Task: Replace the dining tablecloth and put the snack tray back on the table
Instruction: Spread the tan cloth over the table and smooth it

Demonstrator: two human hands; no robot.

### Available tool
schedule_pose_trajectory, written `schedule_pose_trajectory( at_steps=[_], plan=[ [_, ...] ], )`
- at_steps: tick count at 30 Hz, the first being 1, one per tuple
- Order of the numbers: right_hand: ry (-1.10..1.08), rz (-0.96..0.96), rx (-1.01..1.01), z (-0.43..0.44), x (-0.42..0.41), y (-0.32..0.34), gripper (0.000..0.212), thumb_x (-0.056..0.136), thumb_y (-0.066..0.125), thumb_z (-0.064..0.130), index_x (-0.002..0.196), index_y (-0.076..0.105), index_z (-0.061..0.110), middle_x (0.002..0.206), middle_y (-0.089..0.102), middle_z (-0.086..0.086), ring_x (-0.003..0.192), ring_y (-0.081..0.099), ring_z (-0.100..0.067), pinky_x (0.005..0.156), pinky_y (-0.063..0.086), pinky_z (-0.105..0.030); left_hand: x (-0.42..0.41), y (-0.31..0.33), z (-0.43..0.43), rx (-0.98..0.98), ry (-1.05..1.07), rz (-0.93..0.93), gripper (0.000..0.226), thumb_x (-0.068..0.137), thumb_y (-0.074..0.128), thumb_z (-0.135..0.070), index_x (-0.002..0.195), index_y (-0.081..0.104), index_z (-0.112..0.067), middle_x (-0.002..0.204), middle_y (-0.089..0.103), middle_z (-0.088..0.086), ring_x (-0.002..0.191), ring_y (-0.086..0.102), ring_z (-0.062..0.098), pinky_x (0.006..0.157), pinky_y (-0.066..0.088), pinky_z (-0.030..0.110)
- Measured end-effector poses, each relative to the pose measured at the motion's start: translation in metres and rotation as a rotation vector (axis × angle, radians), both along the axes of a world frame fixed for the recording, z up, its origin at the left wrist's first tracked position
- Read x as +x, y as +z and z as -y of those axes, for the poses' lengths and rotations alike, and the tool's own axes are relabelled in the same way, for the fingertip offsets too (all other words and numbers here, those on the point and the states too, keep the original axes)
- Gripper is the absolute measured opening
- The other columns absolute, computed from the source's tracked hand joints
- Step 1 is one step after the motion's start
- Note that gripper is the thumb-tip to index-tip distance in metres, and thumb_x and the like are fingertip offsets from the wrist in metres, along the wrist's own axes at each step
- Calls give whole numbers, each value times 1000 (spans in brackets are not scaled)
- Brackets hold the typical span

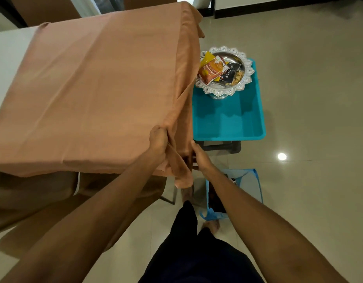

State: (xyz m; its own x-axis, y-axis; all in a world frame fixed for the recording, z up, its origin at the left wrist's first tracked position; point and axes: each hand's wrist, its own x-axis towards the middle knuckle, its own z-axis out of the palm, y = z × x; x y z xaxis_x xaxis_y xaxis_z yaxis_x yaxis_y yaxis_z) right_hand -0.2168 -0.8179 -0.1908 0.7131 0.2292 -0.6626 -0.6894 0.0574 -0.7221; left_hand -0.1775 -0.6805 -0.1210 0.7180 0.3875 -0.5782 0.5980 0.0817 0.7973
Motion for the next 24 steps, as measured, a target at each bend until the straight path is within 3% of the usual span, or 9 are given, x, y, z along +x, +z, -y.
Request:
schedule_pose_trajectory(
  at_steps=[2, 4, 6, 8, 10, 13, 17, 21, 24],
  plan=[
    [-17, 11, -23, -1, -7, -6, 32, 101, 38, 61, 109, 58, 37, 101, 64, 14, 87, 64, 1, 62, 48, -19, 4, 2, -7, 2, -57, -40, 34, 95, 45, -38, 113, 61, -15, 110, 67, 9, 99, 64, 27, 85, 56, 43],
    [-45, 36, -55, -4, -9, -11, 40, 100, 41, 62, 117, 58, 30, 106, 65, 10, 96, 64, -8, 68, 48, -23, 5, 3, -12, 156, -208, -79, 49, 91, 52, -57, 118, 55, -17, 112, 63, 1, 97, 61, 21, 74, 52, 35],
    [-75, 95, -112, -6, -6, -16, 40, 100, 46, 58, 118, 56, 25, 110, 64, 5, 105, 63, -19, 78, 53, -32, 4, 4, -19, 503, -499, -119, 54, 82, 63, -60, 118, 52, -21, 105, 60, -6, 91, 60, 18, 68, 50, 32],
    [-71, 190, -236, -6, -3, -16, 46, 99, 50, 57, 128, 53, 22, 121, 63, 0, 114, 60, -23, 94, 52, -45, 5, 3, -25, 814, -752, -184, 40, 85, 62, -48, 114, 57, -20, 101, 64, 0, 86, 63, 23, 74, 56, 37],
    [-38, 261, -332, -6, -1, -14, 52, 98, 49, 58, 138, 47, 25, 133, 60, -3, 120, 58, -24, 100, 49, -49, 7, 3, -33, 771, -759, -215, 34, 91, 56, -39, 115, 61, -15, 100, 66, 4, 86, 65, 26, 78, 57, 37],
    [20, 324, -411, -9, 1, -13, 53, 101, 46, 55, 144, 42, 25, 140, 58, -4, 125, 56, -26, 102, 47, -50, 10, 0, -52, 398, -505, -208, 38, 94, 54, -27, 122, 62, -1, 100, 66, 7, 88, 63, 25, 77, 53, 35],
    [18, 371, -459, -13, -5, -8, 57, 101, 47, 56, 145, 45, 21, 133, 62, -3, 119, 60, -24, 100, 49, -51, 1, 5, -98, 2, -111, -146, 44, 94, 62, -41, 122, 64, -6, 113, 70, 13, 103, 67, 28, 95, 54, 41],
    [-48, 396, -534, 2, -13, -10, 65, 95, 58, 57, 148, 41, 23, 97, 62, 2, 93, 62, -18, 87, 54, -48, 0, 18, -128, 195, -335, -135, 78, 64, 82, -65, 122, 59, -18, 111, 65, -1, 96, 64, 17, 71, 57, 29],
    [-59, 619, -809, -3, -13, 1, 57, 94, 64, 40, 143, 48, 16, 119, 60, -9, 110, 55, -26, 91, 48, -45, 6, 23, -147, 579, -585, -206, 30, 82, 71, -39, 100, 62, -16, 97, 65, 3, 80, 62, 17, 56, 48, 26]
  ],
)
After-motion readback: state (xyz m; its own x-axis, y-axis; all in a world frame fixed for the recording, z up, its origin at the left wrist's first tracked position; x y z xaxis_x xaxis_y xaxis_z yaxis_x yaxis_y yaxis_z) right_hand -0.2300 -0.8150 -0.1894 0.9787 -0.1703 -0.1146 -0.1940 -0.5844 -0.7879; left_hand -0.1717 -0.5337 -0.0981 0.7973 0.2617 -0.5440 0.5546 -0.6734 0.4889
